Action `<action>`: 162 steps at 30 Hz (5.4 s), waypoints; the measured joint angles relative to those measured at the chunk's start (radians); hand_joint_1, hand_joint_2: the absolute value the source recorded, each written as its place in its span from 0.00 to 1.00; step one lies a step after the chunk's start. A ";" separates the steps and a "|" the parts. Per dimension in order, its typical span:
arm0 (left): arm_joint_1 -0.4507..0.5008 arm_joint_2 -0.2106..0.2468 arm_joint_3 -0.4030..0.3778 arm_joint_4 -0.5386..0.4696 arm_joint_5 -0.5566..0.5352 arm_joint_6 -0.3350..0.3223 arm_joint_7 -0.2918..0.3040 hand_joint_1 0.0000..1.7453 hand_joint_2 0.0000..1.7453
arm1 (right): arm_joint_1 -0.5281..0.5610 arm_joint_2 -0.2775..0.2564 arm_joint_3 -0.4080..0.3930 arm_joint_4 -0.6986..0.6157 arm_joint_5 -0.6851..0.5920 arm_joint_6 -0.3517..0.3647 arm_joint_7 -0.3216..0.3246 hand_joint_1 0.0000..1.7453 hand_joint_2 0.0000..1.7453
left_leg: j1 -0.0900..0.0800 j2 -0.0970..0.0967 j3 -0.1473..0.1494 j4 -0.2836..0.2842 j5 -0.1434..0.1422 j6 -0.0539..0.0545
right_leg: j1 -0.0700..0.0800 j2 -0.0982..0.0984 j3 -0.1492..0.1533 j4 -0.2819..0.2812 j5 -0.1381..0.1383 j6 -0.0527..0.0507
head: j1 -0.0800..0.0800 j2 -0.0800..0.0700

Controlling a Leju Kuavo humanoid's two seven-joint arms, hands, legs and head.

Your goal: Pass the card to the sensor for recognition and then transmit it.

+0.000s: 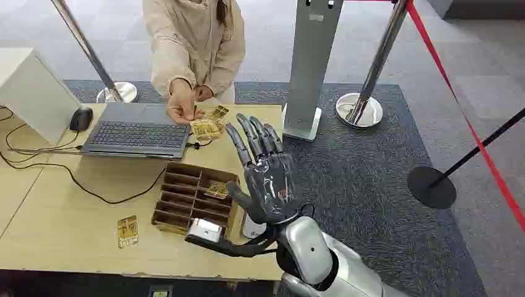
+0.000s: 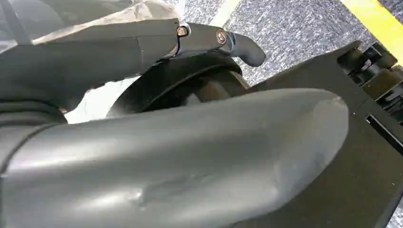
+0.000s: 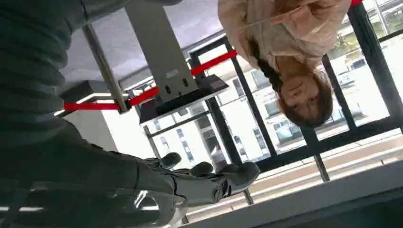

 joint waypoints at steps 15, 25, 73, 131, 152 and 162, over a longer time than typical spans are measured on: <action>-0.024 -0.034 -0.009 0.000 -0.030 0.045 0.119 0.00 0.00 | -0.073 0.084 0.024 0.141 -0.078 -0.007 0.011 0.00 1.00 | 0.000 0.000 0.000 0.000 0.000 0.000 | 0.000 0.000 0.000 0.000 0.000 0.000 | 0.000 0.000; -0.027 -0.042 -0.022 0.000 -0.036 0.051 0.135 0.00 0.00 | -0.100 0.130 0.036 0.252 -0.116 -0.043 -0.003 0.00 1.00 | 0.000 -0.001 0.000 0.000 0.000 0.000 | 0.000 0.000 0.000 0.000 0.000 0.000 | 0.000 0.000; -0.024 -0.051 -0.023 0.008 -0.028 0.073 0.124 0.00 0.00 | -0.182 0.281 0.067 0.522 -0.301 -0.216 -0.057 1.00 1.00 | 0.000 -0.001 0.000 0.000 0.000 0.000 | 0.000 0.000 0.000 0.000 0.000 0.000 | 0.000 0.000; 0.011 -0.015 0.029 0.015 0.045 0.050 -0.047 0.00 0.00 | 0.119 0.017 -0.036 0.019 -0.052 -0.153 0.034 0.92 1.00 | 0.000 0.000 0.001 0.000 0.000 0.000 | 0.000 0.000 0.000 0.000 0.000 0.000 | 0.000 0.000; 0.013 -0.015 0.072 0.015 0.065 0.052 -0.042 0.00 0.00 | 0.243 -0.028 -0.072 0.108 -0.230 -0.211 -0.061 0.92 1.00 | 0.000 0.000 0.001 0.000 0.000 0.000 | 0.000 0.000 0.000 0.000 0.000 0.000 | 0.000 0.000; 0.013 -0.015 0.077 0.015 0.065 0.053 -0.032 0.00 0.00 | 0.255 -0.013 -0.061 0.185 -0.303 -0.216 -0.099 0.92 1.00 | 0.000 0.000 0.000 0.000 0.000 0.000 | 0.000 0.000 0.000 0.000 0.000 0.000 | 0.000 0.000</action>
